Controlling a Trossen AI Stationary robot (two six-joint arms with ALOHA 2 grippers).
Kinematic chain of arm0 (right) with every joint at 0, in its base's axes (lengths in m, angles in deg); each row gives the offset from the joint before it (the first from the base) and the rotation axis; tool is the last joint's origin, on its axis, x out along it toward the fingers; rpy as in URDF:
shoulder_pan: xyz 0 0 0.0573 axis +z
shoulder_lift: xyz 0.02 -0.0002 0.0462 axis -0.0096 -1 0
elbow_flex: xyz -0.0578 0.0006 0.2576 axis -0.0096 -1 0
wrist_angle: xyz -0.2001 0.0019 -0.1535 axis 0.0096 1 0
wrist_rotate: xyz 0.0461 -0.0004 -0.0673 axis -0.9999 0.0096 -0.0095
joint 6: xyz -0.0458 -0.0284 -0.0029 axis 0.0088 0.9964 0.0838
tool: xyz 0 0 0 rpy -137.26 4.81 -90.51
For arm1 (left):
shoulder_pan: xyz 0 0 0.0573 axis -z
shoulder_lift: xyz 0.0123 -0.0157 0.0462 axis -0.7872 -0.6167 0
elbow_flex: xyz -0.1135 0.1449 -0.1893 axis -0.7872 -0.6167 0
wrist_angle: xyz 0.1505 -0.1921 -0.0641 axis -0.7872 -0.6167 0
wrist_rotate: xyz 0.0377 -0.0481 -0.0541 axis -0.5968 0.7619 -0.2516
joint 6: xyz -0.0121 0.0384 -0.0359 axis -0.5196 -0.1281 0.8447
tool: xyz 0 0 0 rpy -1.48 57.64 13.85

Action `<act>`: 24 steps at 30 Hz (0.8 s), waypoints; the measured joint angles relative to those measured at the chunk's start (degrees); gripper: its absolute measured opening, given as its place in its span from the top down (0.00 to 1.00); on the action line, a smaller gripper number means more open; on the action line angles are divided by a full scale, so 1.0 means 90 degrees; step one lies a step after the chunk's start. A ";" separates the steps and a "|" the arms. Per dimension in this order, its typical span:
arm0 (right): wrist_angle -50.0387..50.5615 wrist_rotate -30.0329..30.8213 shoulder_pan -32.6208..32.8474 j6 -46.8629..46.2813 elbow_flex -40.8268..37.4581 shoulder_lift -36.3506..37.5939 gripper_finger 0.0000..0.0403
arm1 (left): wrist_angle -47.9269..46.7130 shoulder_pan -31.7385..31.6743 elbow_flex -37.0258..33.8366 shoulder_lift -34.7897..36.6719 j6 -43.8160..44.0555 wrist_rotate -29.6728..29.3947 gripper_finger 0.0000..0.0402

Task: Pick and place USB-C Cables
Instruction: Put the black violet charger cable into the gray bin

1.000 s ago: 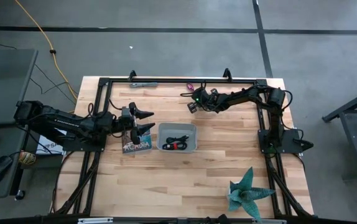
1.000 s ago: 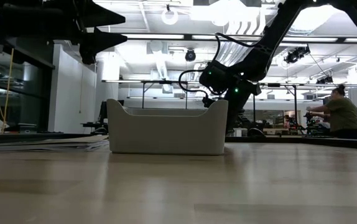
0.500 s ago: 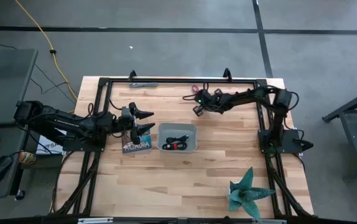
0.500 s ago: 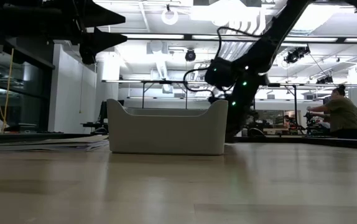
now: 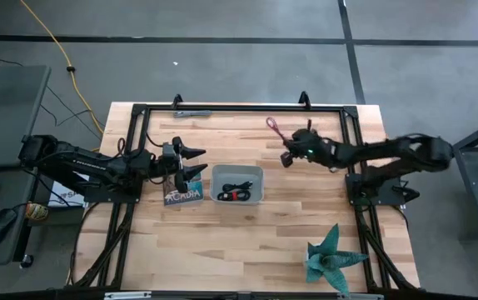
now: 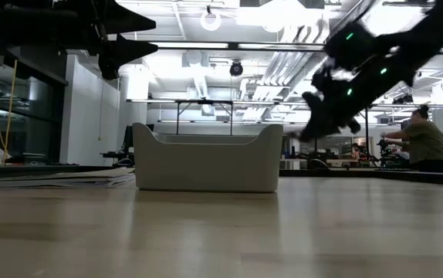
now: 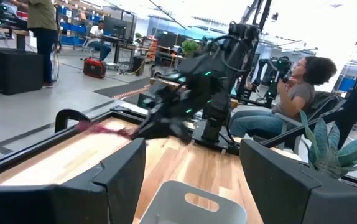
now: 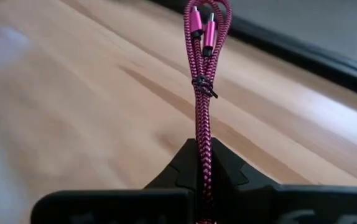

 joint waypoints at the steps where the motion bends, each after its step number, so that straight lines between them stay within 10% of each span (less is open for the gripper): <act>1: -0.0238 -0.0054 0.0120 0.0035 -0.0109 0.0185 0.99 | -0.0001 0.0000 0.0000 0.0001 0.0000 0.0000 0.40; 24: -0.2887 -0.0026 0.1866 0.0487 -0.0244 0.0727 0.99 | 0.0068 0.0002 0.0000 0.0002 0.0019 0.0262 0.40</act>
